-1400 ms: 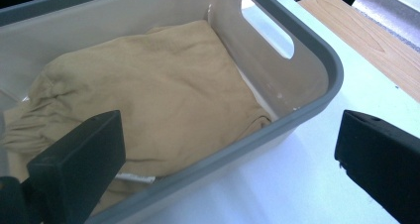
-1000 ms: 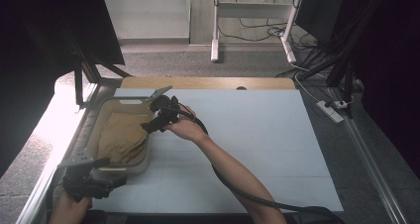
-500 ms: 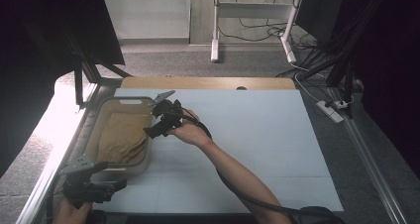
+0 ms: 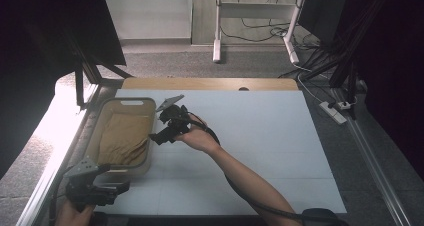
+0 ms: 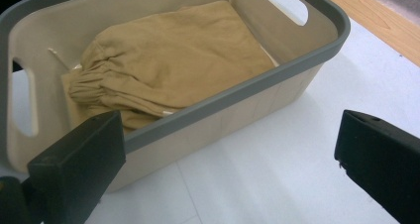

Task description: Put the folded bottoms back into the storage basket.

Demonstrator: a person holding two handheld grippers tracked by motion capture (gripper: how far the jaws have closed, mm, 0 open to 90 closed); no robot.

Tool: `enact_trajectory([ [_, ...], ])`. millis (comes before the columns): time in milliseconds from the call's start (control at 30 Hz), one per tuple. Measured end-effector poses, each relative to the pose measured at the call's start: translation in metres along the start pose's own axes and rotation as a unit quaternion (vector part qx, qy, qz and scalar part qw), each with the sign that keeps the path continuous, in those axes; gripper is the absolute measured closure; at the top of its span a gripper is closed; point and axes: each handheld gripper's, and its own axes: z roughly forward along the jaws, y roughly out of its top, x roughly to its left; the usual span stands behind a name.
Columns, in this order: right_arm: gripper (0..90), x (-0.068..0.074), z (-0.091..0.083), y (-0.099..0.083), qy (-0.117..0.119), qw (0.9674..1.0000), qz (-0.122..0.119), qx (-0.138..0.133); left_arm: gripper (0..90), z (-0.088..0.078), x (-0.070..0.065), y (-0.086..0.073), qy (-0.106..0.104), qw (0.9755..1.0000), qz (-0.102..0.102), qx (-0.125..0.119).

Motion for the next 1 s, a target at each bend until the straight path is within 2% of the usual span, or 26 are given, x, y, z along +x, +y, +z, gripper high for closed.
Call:
enact_trajectory([
  [200, 0.0, 0.003, -0.011, -0.005, 0.002, 1.0, -0.006, -0.002, 1.3, 0.0, 0.0, 0.0, -0.002, 1.0, 0.001, -0.001],
  [700, 0.0, 0.008, -0.035, -0.022, 0.005, 1.0, -0.004, -0.008, 1.4, -0.003, 0.007, -0.002, -0.023, 0.9992, -0.028, -0.016],
  [1000, 0.0, 0.01, -0.048, -0.03, 0.007, 0.9999, -0.01, -0.005, 1.4, -0.003, 0.007, -0.002, -0.024, 0.9993, -0.023, -0.017],
])
